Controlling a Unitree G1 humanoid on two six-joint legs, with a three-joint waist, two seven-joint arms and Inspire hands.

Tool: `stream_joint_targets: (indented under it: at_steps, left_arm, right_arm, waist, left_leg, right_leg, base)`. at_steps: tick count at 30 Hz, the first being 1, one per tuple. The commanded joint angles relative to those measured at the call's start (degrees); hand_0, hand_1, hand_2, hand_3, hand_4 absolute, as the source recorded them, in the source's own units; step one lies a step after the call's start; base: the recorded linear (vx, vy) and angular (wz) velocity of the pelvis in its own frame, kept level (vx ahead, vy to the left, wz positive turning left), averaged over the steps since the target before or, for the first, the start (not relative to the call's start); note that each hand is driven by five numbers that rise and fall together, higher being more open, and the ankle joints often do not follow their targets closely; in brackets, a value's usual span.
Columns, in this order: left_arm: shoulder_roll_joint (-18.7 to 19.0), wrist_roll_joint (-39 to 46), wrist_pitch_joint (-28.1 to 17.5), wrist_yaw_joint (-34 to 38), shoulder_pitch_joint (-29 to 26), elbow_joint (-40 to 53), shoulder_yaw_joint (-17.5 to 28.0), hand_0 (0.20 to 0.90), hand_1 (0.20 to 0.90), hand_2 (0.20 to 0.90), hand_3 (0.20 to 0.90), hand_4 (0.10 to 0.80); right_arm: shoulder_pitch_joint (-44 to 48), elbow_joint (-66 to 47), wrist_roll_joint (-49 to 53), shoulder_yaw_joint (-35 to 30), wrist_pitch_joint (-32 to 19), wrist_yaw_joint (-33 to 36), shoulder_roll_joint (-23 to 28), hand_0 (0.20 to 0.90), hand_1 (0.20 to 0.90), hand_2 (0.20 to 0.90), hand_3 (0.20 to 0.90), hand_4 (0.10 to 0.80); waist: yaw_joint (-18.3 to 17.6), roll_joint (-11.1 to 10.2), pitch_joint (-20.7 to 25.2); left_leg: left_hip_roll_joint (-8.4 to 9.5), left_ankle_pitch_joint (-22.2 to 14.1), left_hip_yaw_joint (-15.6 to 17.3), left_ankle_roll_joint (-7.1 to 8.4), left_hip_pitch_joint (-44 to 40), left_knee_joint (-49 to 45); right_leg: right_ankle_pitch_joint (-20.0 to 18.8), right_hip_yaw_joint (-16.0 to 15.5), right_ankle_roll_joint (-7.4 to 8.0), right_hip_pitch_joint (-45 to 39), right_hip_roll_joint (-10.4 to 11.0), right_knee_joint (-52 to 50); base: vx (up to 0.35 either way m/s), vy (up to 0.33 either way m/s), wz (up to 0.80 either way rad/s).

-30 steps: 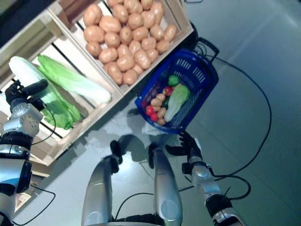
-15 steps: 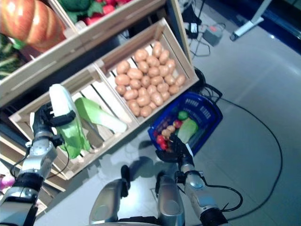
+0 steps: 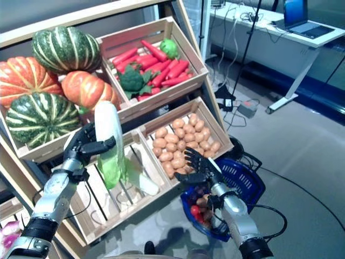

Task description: Put vegetables into the basket

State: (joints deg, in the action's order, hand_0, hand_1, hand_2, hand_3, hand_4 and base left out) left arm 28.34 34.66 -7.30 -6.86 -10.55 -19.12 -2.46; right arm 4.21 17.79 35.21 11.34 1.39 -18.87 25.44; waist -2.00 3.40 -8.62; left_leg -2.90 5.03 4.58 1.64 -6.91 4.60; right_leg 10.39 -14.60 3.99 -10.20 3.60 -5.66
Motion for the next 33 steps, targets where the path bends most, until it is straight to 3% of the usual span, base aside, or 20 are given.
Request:
stream_joint_targets:
  at_steps: [1,8,18,33]
  left_arm:
    - [5.30,7.27,-7.43,-3.89,-13.97,0.52,0.06,0.300,0.300,0.300,0.300,0.400]
    - [5.61,10.84,-7.13,-4.11,-18.93,-2.09,-2.07,0.300,0.300,0.300,0.300,0.400]
    - [3.62,11.37,-6.79,-3.58,-23.38,-2.90,-5.68,0.300,0.300,0.300,0.300,0.400]
    - [-1.71,6.28,-6.41,-3.06,-23.08,2.35,-11.30,0.300,0.300,0.300,0.300,0.400]
  right_arm:
    - [9.33,-2.29,11.03,-2.65,5.53,-11.20,1.33,0.900,0.900,0.900,0.900,0.800]
    - [15.74,-1.35,12.37,-0.55,10.03,-13.20,3.78,0.900,0.900,0.900,0.900,0.800]
    - [22.85,-1.18,13.80,3.50,12.11,-9.48,3.28,0.900,0.900,0.900,0.900,0.800]
    - [26.03,-1.12,13.09,8.55,14.54,-5.48,-1.36,0.900,0.900,0.900,0.900,0.800]
  waist:
    - [0.28,-2.44,2.99]
    - [0.09,-3.35,4.45]
    - [0.11,-4.29,4.98]
    - [0.81,-5.16,5.07]
  left_leg:
    - [3.53,-8.79,1.17,-0.29,-4.55,0.40]
    - [3.27,-9.33,2.08,-0.53,-4.87,0.40]
    - [3.15,-10.07,2.22,-1.00,-5.86,0.40]
    - [3.12,-10.58,1.65,-1.42,-6.76,0.40]
  right_leg:
    - [-5.29,-0.03,-3.22,-2.68,-0.95,9.39]
    - [-5.78,0.39,-3.12,-2.90,-1.39,10.27]
    - [-5.28,1.39,-3.27,-3.75,-1.78,10.20]
    - [-5.17,1.85,-3.25,-4.81,-1.92,10.66]
  base:
    - [-0.024,-0.046,0.02]
    - [0.001,-0.003,-0.01]
    - [0.010,0.000,-0.04]
    - [0.002,0.001,-0.02]
